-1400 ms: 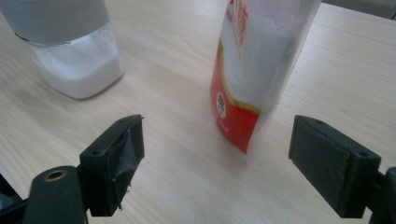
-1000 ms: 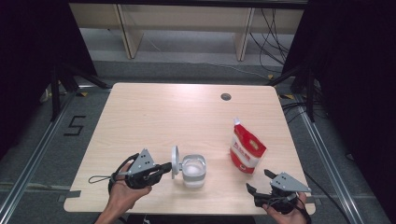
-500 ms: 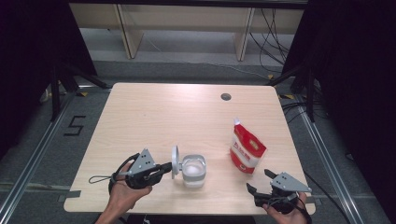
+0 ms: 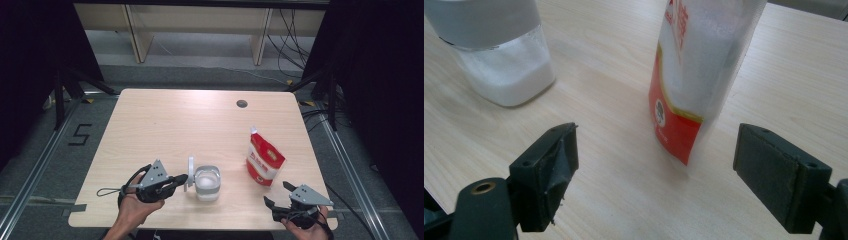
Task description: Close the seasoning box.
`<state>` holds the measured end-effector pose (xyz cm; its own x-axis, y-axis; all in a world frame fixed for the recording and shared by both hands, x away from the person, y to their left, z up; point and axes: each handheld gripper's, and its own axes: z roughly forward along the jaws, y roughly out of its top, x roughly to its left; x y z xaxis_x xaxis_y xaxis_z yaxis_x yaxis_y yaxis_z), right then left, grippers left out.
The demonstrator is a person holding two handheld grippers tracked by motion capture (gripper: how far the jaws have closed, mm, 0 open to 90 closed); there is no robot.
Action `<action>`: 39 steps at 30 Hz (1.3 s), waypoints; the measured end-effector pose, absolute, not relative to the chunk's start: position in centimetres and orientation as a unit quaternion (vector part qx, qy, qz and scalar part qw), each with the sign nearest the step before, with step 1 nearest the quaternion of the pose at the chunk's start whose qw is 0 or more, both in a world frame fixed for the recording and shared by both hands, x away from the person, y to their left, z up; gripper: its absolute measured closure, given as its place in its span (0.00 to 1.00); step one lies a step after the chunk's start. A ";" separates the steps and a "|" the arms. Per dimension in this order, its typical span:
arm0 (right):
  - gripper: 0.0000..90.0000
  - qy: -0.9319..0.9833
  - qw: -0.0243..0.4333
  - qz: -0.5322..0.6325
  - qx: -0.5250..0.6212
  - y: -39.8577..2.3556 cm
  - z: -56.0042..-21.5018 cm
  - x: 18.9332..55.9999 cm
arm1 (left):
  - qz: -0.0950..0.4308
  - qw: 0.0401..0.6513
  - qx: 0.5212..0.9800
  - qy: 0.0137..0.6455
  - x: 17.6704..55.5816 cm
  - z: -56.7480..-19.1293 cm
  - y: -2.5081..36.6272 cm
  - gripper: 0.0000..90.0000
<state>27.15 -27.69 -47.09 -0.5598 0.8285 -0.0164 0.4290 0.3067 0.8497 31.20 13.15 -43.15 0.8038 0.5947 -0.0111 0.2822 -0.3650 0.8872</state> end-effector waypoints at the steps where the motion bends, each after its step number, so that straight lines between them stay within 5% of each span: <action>1: 0.21 0.775 0.234 0.428 0.401 -27.7 -47.1 27.2 | 0.156 0.495 0.808 0.278 31.1 -43.2 13.0 0.99; 22: 0.21 0.776 0.241 0.427 0.396 -27.8 -47.1 27.3 | 0.149 0.508 0.805 0.269 31.2 -42.6 12.6 0.98; 39: 0.21 0.773 0.234 0.431 0.403 -27.8 -47.0 27.2 | 0.138 0.517 0.795 0.286 29.9 -43.4 15.7 0.70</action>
